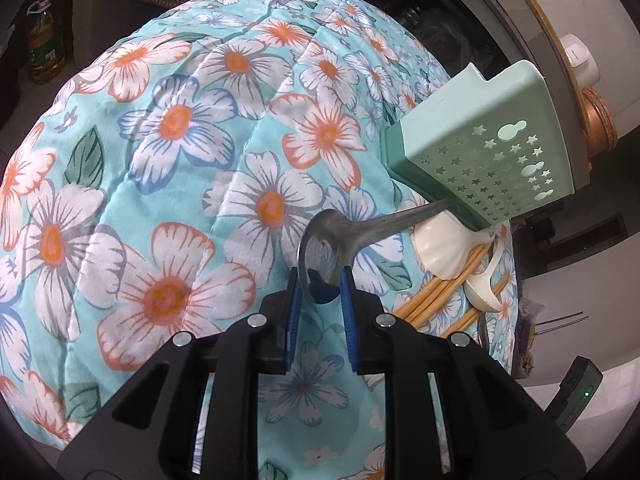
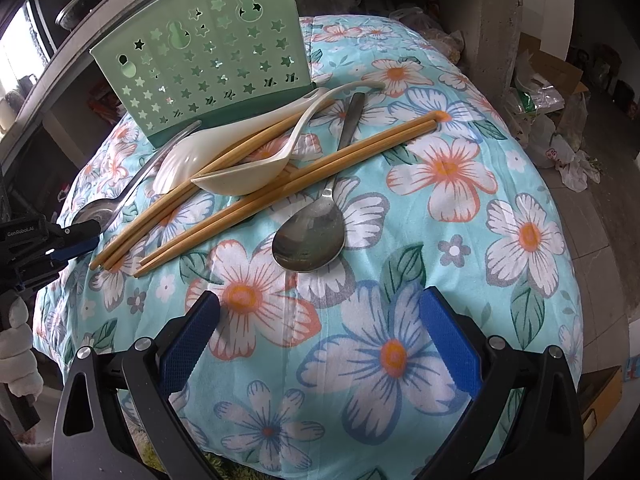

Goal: Organize utensils
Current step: 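Close the left gripper on the large metal spoon's handle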

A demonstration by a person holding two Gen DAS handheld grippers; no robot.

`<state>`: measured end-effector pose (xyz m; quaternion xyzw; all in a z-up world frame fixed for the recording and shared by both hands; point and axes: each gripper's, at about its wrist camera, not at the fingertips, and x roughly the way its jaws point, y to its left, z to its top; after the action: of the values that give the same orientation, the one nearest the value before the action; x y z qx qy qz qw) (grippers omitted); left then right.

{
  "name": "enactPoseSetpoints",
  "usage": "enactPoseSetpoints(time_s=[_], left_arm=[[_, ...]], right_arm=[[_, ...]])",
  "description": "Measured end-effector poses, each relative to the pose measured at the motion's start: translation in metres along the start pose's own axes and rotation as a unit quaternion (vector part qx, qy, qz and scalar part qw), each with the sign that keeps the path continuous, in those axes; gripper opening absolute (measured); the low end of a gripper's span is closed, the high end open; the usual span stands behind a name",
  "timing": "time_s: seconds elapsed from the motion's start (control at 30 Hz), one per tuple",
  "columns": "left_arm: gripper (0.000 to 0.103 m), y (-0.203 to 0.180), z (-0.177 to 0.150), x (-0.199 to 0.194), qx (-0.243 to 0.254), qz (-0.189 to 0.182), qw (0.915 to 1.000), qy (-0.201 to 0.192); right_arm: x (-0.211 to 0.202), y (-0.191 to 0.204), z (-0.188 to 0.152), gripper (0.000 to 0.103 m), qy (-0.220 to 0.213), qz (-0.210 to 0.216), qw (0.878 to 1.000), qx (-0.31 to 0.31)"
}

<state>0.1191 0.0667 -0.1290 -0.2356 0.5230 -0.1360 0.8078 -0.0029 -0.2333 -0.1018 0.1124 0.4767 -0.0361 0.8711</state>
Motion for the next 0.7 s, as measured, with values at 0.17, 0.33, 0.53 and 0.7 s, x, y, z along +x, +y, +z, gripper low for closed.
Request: enactPoseSetpoints(time_s=[0.17,0.33,0.53,0.7], left_arm=[[0.015,0.0011,0.0007,0.0,0.001,0.003,1.0,-0.002],[0.015,0.0017,0.0004,0.0,0.002,0.003,1.0,-0.002],[0.015,0.0015,0.0003,0.0,0.002,0.003,1.0,-0.002],[0.015,0.0017,0.0005,0.0,0.001,0.003,1.0,-0.002]], right_arm=[[0.0,0.0001,-0.0002,0.098,0.0,0.0,1.0,0.0],[0.0001,-0.0001,-0.0005,0.098,0.0,0.0,1.0,0.001],[0.0002,-0.0002,-0.0006,0.098,0.0,0.0,1.0,0.0],[0.0002,-0.0001,-0.0004,0.098,-0.001,0.0,1.0,0.0]])
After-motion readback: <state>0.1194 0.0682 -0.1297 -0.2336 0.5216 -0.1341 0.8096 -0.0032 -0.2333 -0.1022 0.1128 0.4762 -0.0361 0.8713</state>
